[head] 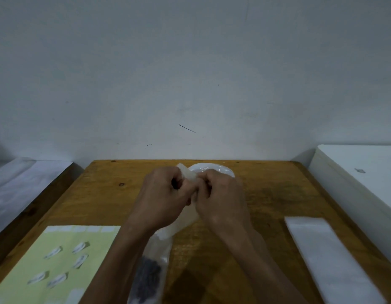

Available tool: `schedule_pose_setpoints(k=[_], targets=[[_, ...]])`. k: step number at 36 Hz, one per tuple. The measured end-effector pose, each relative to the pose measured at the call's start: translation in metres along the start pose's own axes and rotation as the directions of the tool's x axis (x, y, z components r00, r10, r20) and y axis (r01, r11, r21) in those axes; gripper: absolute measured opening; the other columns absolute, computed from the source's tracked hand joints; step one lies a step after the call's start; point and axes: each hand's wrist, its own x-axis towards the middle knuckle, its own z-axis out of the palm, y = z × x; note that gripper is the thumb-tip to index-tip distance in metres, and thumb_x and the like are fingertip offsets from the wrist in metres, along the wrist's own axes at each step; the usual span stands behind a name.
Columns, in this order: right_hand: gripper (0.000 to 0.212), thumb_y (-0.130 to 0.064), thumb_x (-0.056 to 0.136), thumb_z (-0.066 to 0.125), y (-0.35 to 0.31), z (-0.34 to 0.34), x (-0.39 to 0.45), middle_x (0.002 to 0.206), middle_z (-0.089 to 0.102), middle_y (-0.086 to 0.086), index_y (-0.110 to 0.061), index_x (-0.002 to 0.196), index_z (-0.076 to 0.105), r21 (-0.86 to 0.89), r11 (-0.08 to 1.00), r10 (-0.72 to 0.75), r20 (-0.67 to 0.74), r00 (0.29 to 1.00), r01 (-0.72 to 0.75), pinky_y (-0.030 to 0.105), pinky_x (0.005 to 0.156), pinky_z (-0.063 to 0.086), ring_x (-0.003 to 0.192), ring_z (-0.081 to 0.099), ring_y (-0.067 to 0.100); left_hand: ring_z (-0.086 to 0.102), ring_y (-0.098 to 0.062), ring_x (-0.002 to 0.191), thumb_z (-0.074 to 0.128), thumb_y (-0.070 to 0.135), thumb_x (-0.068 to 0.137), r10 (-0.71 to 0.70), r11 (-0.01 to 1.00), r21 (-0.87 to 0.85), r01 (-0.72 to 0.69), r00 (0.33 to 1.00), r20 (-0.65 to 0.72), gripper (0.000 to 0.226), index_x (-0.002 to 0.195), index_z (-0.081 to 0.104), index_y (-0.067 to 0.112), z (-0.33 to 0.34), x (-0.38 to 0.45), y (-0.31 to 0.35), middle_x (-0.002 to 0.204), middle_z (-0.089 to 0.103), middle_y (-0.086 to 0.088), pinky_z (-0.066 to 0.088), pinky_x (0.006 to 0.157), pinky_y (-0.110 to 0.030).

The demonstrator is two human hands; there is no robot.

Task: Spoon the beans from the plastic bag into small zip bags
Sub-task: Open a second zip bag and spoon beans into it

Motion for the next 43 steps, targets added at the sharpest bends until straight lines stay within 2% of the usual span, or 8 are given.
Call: schedule_pose_setpoints(k=[4, 8, 12, 18, 22, 28, 37, 43], targets=[[0.018, -0.017, 0.099, 0.051, 0.007, -0.01, 0.007, 0.079, 0.061, -0.005, -0.014, 0.09, 0.065, -0.09, 0.991, 0.09, -0.084, 0.992, -0.097, 0.011, 0.052, 0.032, 0.07, 0.055, 0.009, 0.065, -0.006, 0.053, 0.067, 0.013, 0.084, -0.015, 0.998, 0.066, 0.016, 1.0, -0.02, 0.02, 0.066, 0.064, 0.005, 0.009, -0.005, 0.002, 0.059, 0.069, -0.002, 0.056, 0.057, -0.031], [0.015, -0.013, 0.096, 0.058, 0.006, -0.015, 0.006, 0.092, 0.064, -0.009, -0.023, 0.106, 0.058, 0.017, 1.0, -0.014, 0.07, 0.997, 0.013, 0.026, 0.062, 0.057, 0.078, 0.062, 0.006, 0.065, -0.009, 0.05, 0.068, 0.015, 0.082, -0.04, 0.996, 0.072, 0.044, 0.998, -0.044, 0.024, 0.06, 0.064, 0.008, 0.008, -0.001, 0.004, 0.055, 0.069, 0.0, 0.054, 0.054, -0.029], [0.031, -0.003, 0.09, 0.061, 0.008, -0.018, 0.0, 0.093, 0.061, -0.012, -0.032, 0.094, 0.051, 0.031, 0.993, -0.12, 0.151, 0.981, 0.117, 0.026, 0.055, 0.054, 0.081, 0.061, 0.005, 0.068, -0.015, 0.052, 0.069, 0.014, 0.081, -0.097, 0.994, 0.039, 0.097, 0.995, -0.01, 0.024, 0.058, 0.063, 0.007, -0.002, 0.004, 0.005, 0.052, 0.068, -0.001, 0.06, 0.064, -0.04], [0.04, -0.003, 0.094, 0.059, 0.008, -0.02, 0.008, 0.134, 0.064, -0.005, -0.029, 0.123, 0.07, -0.069, 0.997, -0.01, 0.266, 0.964, 0.03, 0.027, 0.094, 0.052, 0.119, 0.059, 0.015, 0.063, -0.006, 0.048, 0.073, 0.017, 0.078, -0.077, 0.984, 0.162, 0.073, 0.997, 0.017, 0.025, 0.056, 0.064, 0.011, -0.01, 0.002, 0.006, 0.051, 0.068, 0.001, 0.05, 0.05, -0.027], [0.044, -0.004, 0.085, 0.068, 0.012, -0.019, 0.009, 0.117, 0.069, -0.007, -0.024, 0.124, 0.069, -0.004, 1.0, -0.022, 0.293, 0.956, 0.024, 0.019, 0.078, 0.051, 0.105, 0.062, 0.011, 0.061, -0.007, 0.063, 0.078, 0.032, 0.074, 0.03, 0.992, 0.124, -0.031, 0.999, 0.013, 0.019, 0.074, 0.063, 0.02, -0.01, 0.001, -0.003, 0.068, 0.066, 0.004, 0.051, 0.054, -0.023], [0.045, -0.004, 0.077, 0.074, 0.016, -0.024, 0.01, 0.096, 0.065, -0.012, -0.018, 0.12, 0.07, 0.077, 0.996, -0.072, 0.307, 0.949, 0.05, 0.002, 0.057, 0.042, 0.071, 0.054, -0.01, 0.009, 0.006, 0.134, 0.076, 0.074, 0.042, 0.219, 0.898, 0.303, -0.32, 0.92, 0.324, 0.133, 0.152, 0.012, 0.037, -0.014, 0.002, -0.024, 0.146, 0.015, 0.029, 0.025, 0.105, -0.022], [0.05, -0.034, 0.07, 0.083, 0.016, -0.029, 0.011, 0.103, 0.069, -0.011, -0.026, 0.117, 0.069, 0.043, 0.996, -0.082, 0.284, 0.955, 0.073, 0.035, 0.072, 0.058, 0.082, 0.065, 0.005, 0.044, 0.002, 0.117, 0.085, 0.067, 0.052, 0.303, 0.906, 0.24, -0.349, 0.93, 0.207, 0.102, 0.14, 0.045, 0.034, -0.007, 0.002, -0.038, 0.127, 0.045, 0.028, 0.041, 0.101, -0.03], [0.034, -0.04, 0.074, 0.08, 0.017, -0.03, 0.016, 0.093, 0.068, -0.018, -0.032, 0.107, 0.073, 0.113, 0.991, -0.099, 0.278, 0.956, 0.07, 0.021, 0.065, 0.054, 0.077, 0.062, -0.001, 0.052, 0.004, 0.104, 0.075, 0.072, 0.052, 0.303, 0.931, 0.162, -0.327, 0.94, 0.154, 0.089, 0.129, 0.054, 0.031, -0.006, 0.002, -0.037, 0.115, 0.054, 0.024, 0.042, 0.081, -0.015]])
